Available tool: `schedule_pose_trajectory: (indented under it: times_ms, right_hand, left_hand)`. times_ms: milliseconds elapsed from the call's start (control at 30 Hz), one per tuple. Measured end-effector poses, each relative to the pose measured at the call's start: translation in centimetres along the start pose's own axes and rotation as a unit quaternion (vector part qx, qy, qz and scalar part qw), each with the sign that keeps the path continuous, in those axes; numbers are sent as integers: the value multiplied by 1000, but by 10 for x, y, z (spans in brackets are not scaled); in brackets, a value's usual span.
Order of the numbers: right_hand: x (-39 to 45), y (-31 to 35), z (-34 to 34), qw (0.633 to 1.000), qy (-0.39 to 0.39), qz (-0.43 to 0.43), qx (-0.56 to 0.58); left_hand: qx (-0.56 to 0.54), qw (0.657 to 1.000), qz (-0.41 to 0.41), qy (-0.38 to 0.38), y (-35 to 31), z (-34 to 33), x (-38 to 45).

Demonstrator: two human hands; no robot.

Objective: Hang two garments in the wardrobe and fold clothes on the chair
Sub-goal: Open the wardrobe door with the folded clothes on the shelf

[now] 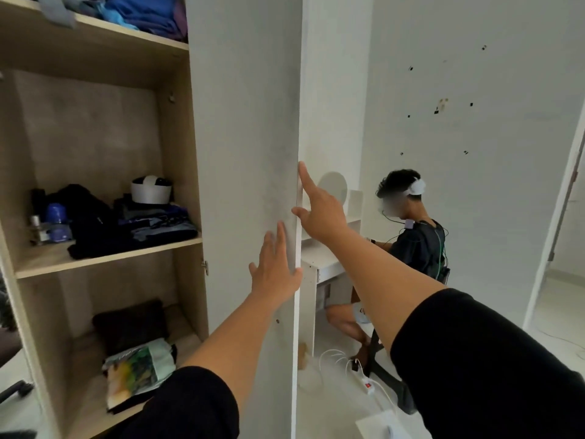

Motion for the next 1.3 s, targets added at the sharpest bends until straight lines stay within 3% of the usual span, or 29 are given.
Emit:
schedule_pose_trajectory:
  times_ms: [233, 500, 633, 800, 967, 1100, 1300]
  right_hand:
    - [-18, 51, -8, 999, -24, 32, 18]
    - [-37, 143, -37, 994, -35, 88, 60]
    - [-34, 182, -63, 988, -3, 83, 129]
    - [-26, 233, -112, 975, 59, 91, 192]
    - [-10, 276, -170, 971, 48, 109, 208]
    - [11, 299, -223, 970, 56, 156, 180]
    - [49, 338, -305, 959, 101, 205, 167]
  left_hand:
    - [2, 1000, -28, -8, 32, 31, -25]
    - [-84, 993, -78, -39, 96, 91, -66]
    - [-141, 986, -86, -33, 138, 121, -81]
    - [-148, 987, -39, -43, 204, 147, -91]
    - [-42, 989, 48, -131, 270, 188, -103]
    - [61, 968, 72, -232, 314, 218, -97]
    - [289, 901, 136, -294, 388, 244, -58]
Point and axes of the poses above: each hand's wrist, its own x-axis towards the middle knuckle, its own z-axis out of the back of the hand, y = z × x, the point moved 9 cm from there along x, towards the middle knuckle, and after that the axes turned 2 degrees about -y, right-handed, at the moved point
